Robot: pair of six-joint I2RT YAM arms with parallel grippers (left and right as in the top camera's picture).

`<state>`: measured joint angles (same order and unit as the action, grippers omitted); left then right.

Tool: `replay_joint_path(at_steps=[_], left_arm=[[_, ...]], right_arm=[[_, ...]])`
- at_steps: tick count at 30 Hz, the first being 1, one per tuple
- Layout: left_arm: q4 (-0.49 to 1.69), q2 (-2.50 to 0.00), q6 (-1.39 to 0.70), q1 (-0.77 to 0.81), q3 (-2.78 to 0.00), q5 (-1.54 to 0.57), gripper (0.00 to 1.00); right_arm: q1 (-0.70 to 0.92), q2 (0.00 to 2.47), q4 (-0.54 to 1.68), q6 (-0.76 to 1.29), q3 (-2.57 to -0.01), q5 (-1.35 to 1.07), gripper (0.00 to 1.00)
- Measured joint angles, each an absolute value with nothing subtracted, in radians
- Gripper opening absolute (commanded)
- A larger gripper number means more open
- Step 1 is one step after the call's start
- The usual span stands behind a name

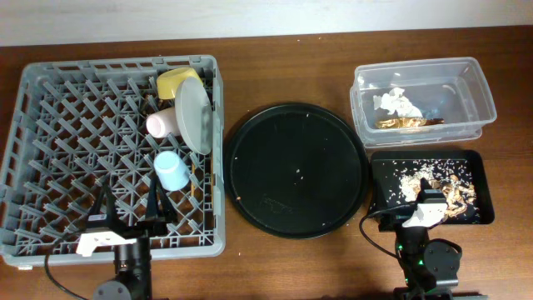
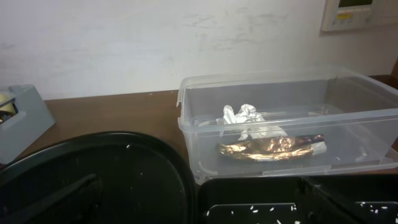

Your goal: Sort waste into correct bins and load items into the dishwasher rack

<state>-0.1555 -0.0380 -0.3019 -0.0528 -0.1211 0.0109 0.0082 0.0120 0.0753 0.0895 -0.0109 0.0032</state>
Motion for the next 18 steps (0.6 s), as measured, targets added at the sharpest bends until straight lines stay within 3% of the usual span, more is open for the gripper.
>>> replay_joint_path(at_steps=[6,9,13,18], left_arm=[[-0.045,-0.015,-0.281,-0.053,-0.019,0.008,0.99],[0.083,-0.015,-0.153,-0.053,-0.015,0.006,0.99],[0.083,-0.014,0.079,-0.053,-0.015,-0.001,0.99],[0.083,-0.014,0.172,-0.052,-0.015,-0.004,0.99]], right_arm=[[0.008,0.012,0.075,0.089,-0.011,0.004,0.99],[0.008,0.012,0.075,0.087,-0.011,0.003,0.99],[0.008,0.012,0.075,0.086,-0.011,0.003,0.98],[0.008,0.012,0.075,0.083,-0.011,0.003,0.99]])
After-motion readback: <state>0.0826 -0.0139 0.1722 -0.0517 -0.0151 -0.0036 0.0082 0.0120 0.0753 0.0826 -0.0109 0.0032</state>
